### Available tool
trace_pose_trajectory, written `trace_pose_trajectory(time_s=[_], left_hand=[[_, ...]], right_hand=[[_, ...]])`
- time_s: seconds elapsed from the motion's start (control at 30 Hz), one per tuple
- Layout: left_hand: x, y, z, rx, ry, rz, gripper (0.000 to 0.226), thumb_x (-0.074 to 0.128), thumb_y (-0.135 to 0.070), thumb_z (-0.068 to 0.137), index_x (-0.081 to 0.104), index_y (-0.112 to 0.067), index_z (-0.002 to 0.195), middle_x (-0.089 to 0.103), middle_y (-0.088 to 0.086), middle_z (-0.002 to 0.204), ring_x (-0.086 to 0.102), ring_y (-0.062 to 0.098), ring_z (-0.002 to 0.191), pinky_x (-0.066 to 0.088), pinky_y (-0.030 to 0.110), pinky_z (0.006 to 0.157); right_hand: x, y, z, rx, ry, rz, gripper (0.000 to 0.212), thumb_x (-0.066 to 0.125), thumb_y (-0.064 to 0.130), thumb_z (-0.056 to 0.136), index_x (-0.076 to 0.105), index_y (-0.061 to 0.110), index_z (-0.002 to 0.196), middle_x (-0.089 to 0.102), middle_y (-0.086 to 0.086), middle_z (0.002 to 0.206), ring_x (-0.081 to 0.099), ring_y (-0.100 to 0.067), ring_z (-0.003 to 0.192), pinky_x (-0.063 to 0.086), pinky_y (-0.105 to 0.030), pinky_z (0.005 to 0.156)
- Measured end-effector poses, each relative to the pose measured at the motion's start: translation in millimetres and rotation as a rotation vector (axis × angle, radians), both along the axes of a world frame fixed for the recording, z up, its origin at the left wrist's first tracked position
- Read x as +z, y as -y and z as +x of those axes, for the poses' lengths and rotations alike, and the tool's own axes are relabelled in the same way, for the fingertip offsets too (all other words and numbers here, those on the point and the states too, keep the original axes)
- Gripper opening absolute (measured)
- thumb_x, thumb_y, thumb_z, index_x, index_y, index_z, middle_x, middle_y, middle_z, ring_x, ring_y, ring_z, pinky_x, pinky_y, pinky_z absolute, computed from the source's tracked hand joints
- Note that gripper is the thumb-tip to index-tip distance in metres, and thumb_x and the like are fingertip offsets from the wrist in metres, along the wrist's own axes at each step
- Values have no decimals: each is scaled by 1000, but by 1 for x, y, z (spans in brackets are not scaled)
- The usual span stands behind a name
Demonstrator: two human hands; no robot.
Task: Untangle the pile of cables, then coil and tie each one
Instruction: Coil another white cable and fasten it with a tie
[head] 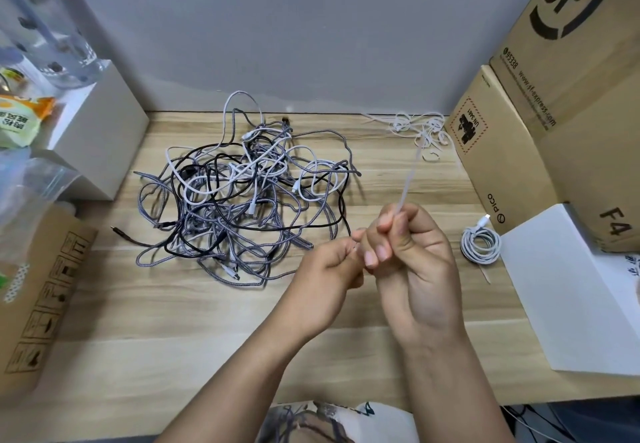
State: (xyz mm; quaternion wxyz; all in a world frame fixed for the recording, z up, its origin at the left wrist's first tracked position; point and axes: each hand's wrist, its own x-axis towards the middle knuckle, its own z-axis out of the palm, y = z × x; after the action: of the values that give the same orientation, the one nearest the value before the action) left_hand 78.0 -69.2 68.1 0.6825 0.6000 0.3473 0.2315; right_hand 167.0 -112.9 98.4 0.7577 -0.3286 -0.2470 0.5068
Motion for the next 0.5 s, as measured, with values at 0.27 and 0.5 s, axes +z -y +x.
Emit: trace_pose_trajectory(time_s=[0.27,0.5], left_hand=[[7,-2,-4,-153,178,-286,20,44,-36,79,51,-17,77,28,-6,59,22,7,50,17,19,46],[8,1,-1,-126,202,-283,44,41,-19,99,56,-25,59,32,-17,50,21,2,46,16,15,44]], right_hand=[[-7,2,12,86,-83,133,13,72,29,76,64,19,71,50,8,53,46,-6,46,32,-29,109],[-4,6,10,80,45,110,15,69,33,78,65,21,71,52,10,52,48,-5,46,30,-25,109]])
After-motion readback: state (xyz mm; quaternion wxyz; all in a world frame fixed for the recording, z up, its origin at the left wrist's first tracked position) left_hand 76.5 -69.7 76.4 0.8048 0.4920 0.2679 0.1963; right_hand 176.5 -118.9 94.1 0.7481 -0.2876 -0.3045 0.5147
